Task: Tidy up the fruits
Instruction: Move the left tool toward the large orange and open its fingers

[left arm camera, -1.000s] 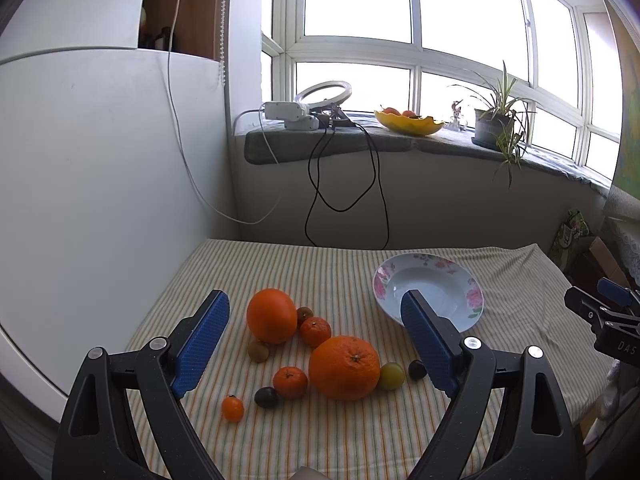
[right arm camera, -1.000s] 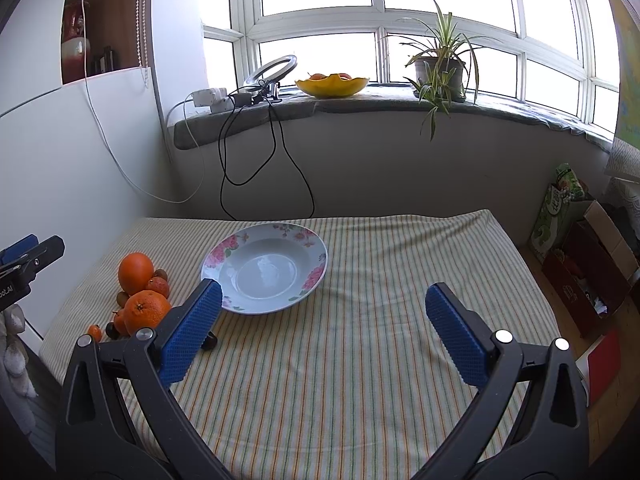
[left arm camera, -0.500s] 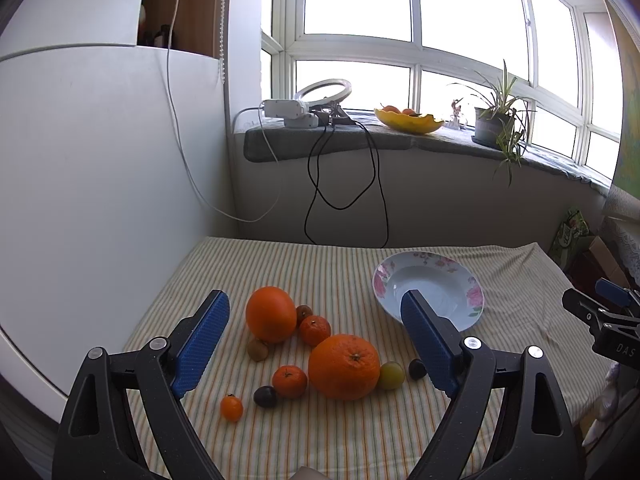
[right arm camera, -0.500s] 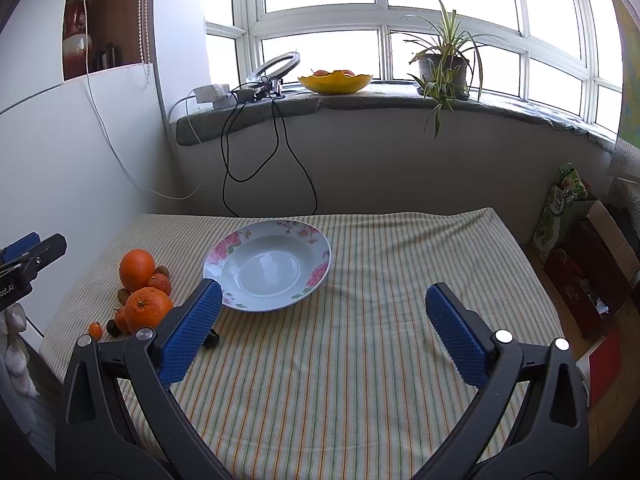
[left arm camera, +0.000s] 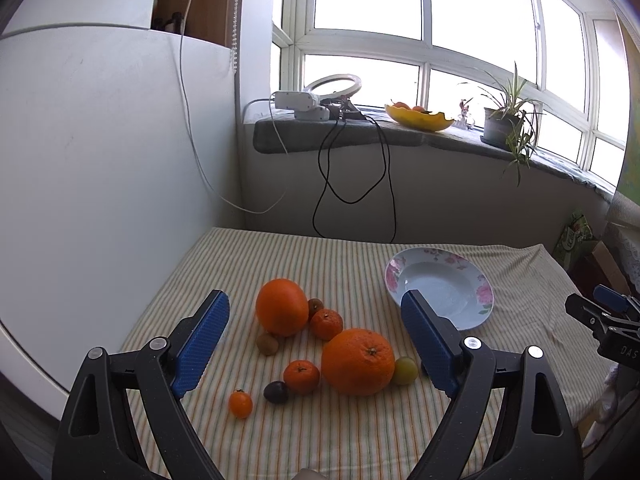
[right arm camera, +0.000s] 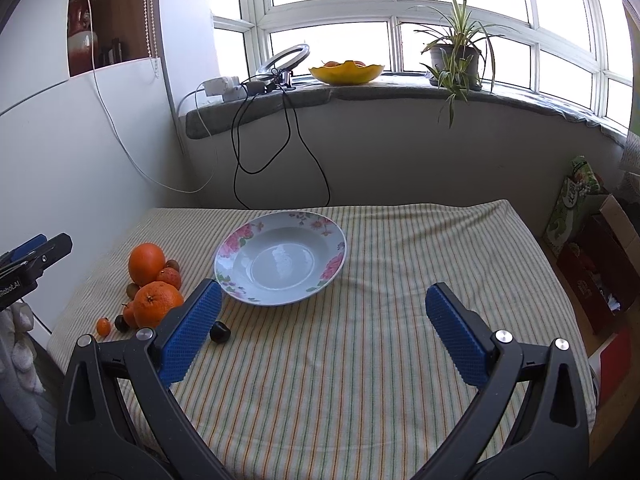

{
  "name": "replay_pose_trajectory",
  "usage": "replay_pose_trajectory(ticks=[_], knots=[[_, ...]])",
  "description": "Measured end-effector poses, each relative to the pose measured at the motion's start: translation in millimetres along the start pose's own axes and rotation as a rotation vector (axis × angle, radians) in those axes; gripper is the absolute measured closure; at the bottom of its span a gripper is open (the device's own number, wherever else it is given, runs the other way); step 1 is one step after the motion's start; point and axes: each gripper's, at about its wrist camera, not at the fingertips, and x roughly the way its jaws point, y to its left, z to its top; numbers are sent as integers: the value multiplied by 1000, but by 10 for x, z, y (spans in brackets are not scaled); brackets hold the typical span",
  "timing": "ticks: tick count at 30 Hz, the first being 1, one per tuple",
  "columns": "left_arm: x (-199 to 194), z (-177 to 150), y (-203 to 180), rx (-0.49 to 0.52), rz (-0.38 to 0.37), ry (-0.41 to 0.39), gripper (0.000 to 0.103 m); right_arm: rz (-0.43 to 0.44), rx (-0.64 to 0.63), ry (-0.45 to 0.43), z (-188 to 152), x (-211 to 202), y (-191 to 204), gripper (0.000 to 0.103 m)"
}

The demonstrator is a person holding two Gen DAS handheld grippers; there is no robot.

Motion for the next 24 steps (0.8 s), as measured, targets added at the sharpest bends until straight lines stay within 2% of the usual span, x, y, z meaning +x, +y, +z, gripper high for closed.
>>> replay_pose_trajectory(ticks=[11, 14, 24], knots=[[52, -155, 339, -75, 23, 50, 15, 137, 4, 34, -49, 122, 89, 0], [69, -213, 350, -80, 20, 68, 16, 185, 14, 49, -56, 187, 127, 0], [134, -394, 320, -85, -21, 127, 16, 247, -27, 102, -74, 337, 319, 0]])
